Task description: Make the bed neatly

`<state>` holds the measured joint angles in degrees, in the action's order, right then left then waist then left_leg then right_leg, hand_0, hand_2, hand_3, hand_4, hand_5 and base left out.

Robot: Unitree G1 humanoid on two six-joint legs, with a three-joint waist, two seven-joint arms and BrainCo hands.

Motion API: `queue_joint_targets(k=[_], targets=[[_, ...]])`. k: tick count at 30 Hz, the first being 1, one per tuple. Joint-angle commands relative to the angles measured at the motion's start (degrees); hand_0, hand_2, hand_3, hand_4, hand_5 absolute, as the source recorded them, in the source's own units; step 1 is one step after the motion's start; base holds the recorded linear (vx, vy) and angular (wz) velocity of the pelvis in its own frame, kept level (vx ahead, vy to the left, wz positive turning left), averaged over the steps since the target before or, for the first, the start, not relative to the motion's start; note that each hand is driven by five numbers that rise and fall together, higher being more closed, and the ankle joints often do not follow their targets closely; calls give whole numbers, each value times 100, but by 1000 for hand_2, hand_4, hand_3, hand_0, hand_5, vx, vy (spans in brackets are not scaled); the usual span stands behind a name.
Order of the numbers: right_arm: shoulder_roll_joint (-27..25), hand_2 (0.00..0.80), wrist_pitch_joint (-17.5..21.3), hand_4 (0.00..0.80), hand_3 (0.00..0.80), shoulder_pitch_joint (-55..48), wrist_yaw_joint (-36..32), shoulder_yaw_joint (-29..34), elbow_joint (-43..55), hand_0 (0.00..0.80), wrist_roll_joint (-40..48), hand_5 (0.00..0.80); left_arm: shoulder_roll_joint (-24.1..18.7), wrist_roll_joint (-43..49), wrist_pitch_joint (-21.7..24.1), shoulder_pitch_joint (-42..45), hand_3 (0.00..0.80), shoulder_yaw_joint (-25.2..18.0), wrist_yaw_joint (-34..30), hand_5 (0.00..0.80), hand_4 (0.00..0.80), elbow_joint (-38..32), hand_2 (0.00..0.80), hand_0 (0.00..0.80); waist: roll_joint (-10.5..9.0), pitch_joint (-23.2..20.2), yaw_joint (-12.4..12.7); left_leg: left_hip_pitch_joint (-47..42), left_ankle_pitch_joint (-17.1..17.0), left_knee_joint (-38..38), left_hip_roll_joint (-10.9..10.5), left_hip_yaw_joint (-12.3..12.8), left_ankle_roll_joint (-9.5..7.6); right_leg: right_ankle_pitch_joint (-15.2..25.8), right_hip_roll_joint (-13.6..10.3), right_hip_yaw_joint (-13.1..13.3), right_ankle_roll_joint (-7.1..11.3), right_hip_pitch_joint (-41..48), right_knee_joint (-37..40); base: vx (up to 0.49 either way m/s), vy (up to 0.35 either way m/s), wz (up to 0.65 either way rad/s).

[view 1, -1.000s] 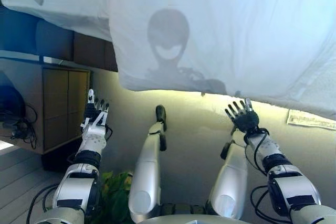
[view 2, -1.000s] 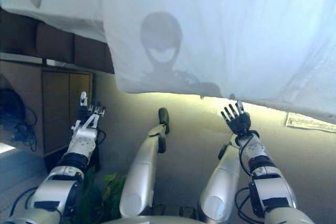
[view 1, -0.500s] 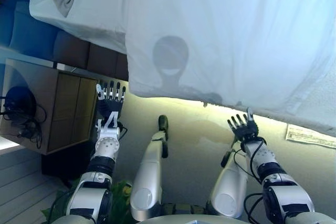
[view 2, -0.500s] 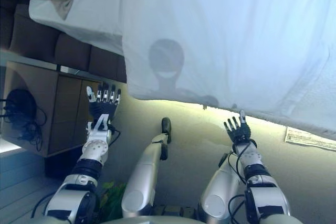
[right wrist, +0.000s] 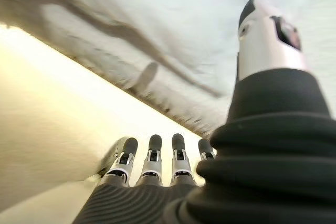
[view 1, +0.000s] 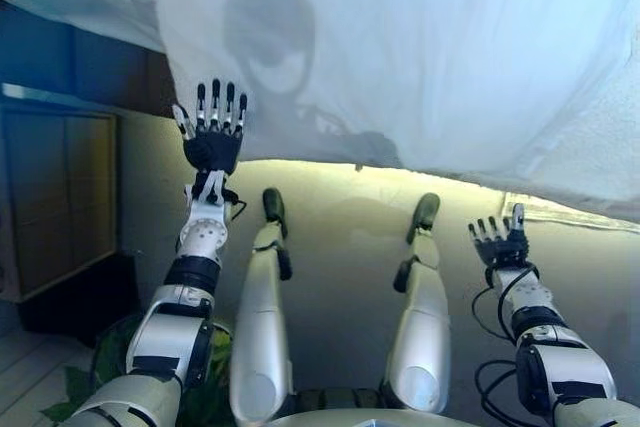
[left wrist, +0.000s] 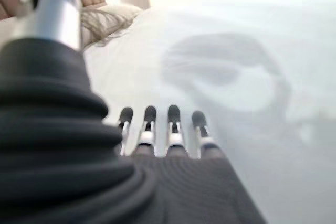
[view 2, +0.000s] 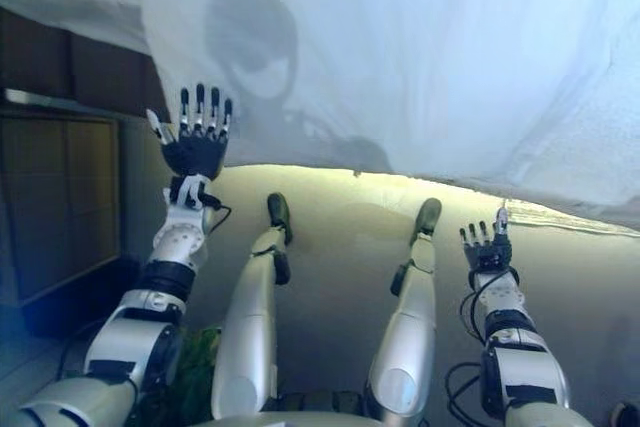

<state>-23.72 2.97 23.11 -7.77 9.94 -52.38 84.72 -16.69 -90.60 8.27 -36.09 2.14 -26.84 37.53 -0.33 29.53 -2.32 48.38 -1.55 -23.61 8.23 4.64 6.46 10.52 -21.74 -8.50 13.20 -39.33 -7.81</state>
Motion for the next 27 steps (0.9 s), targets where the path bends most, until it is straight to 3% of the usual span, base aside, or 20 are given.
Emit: queue_joint_targets(k=[1, 8, 11, 12, 13, 17, 21, 27], targets=[[-400, 0, 536, 0, 0, -283, -373, 204, 891, 0, 210, 0, -503, 220, 36, -145, 0, -230, -70, 0, 0, -199, 0, 0, -197, 26, 35, 537, -458, -134, -30, 60, 239, 178, -333, 304, -59, 70, -207, -29, 2, -20], [-740, 0, 189, 0, 0, -74, -1025, 451, 1288, 0, 418, 0, -1101, 196, -212, -396, 0, -283, 78, 0, 0, 161, 0, 0, -394, 26, 19, 1136, -56, -841, -70, -143, 190, 227, -242, 309, -149, -372, -351, -8, 80, -17], [-816, 0, 117, 0, 0, 53, -1015, 520, 1438, 0, 551, 0, -1314, 243, -272, -464, 0, -314, 723, 0, 0, 338, 0, 0, -387, 26, -19, 1513, 175, -1298, -19, -155, 151, 179, -219, 391, -228, -712, -635, 49, 89, -23], [-841, 0, 128, 0, 0, 47, -1019, 476, 1502, 0, 569, 0, -1424, 231, -299, -480, 0, -292, 1051, 0, 0, 488, 0, 0, -380, 26, -16, 1582, 400, -1486, -5, -251, 183, 62, -183, 469, -220, -787, -794, 10, 56, -24], [-838, 0, 127, 0, 0, 52, -997, 456, 1576, 0, 569, 0, -1499, 271, -317, -496, 0, -283, 1192, 0, 0, 590, 0, 0, -387, 26, -28, 1780, 320, -1581, -6, -215, 120, 158, -197, 443, -271, -960, -844, 66, 47, -20], [-905, 0, 142, 0, 0, -10, -971, 314, 1809, 0, 641, 0, -1811, 754, -459, -504, 0, -273, 1840, 0, 0, 1159, 0, 0, -450, 26, -14, 2088, 631, -1987, 91, -351, 149, 0, -84, 479, -257, -1218, -1112, 6, 45, -17], [-1004, 0, 209, 0, 0, -36, -1230, 94, 1648, 0, 904, 0, -2088, 1922, -770, -774, 0, -254, 2561, 0, 0, 2275, 0, 0, -529, 26, -57, 2345, 632, -2129, 166, -401, 161, -17, -12, 456, -258, -1460, -1292, -44, -10, -11], [-1018, 0, 235, 0, 0, -139, -1457, -144, 1550, 0, 1355, 0, -2316, 2859, -703, -800, 0, -266, 2645, 0, 0, 3377, 0, 0, -628, 26, -41, 2218, 488, -1924, 168, -445, 193, 99, 20, 362, -218, -1463, -1238, -12, -94, -6]])
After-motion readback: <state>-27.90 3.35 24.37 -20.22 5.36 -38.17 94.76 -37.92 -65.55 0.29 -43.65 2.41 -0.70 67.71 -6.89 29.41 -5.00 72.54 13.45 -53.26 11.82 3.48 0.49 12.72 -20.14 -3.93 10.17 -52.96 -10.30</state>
